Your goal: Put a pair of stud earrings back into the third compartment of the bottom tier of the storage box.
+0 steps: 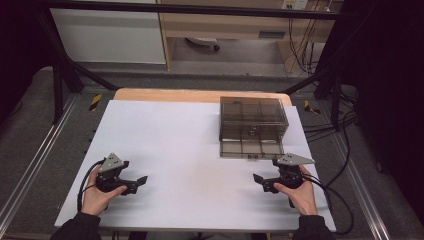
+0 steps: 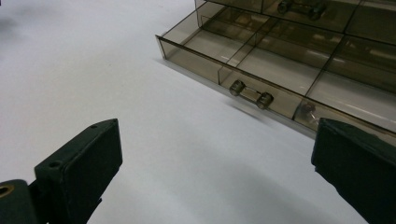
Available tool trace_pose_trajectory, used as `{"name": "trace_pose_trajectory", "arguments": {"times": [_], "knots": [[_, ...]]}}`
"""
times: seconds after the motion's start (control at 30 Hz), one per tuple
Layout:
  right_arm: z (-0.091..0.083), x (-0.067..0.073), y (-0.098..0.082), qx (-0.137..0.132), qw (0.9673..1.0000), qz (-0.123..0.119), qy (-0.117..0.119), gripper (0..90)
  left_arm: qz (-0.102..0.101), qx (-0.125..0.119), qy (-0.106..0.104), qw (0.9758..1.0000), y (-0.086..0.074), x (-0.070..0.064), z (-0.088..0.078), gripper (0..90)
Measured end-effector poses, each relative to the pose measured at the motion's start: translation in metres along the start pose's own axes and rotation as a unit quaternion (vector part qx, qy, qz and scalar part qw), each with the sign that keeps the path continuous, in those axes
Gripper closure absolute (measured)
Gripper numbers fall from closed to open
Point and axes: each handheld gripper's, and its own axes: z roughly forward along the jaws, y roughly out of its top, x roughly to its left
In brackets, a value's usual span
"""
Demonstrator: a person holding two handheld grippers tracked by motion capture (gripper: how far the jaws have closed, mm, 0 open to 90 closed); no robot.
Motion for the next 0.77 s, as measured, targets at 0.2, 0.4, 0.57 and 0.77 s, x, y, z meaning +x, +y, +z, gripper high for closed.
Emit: {"name": "trace_pose_trajectory", "arguments": {"times": [0.2, 0.4, 0.57, 0.77], "knots": [[-0.003, -0.007, -0.011, 0.005, 0.9999, 0.013, 0.002, 2.1, 0.002, 0.001, -0.001, 1.0, 0.0, -0.001, 0.0, 5.6], [-0.008, -0.012, -0.02, 0.005, 0.9998, 0.019, 0.005, 1.6, 0.002, 0.002, -0.003, 1.0, 0.0, -0.001, 0.0, 5.6], [-0.008, -0.014, -0.026, 0.015, 0.9998, 0.014, 0.007, 1.2, 0.003, 0.002, -0.004, 1.0, 0.0, -0.002, 0.0, 5.6], [-0.009, -0.014, -0.025, 0.016, 0.9998, 0.012, 0.006, 1.2, 0.004, 0.002, -0.004, 1.0, 0.0, -0.003, 0.001, 5.6]]}}
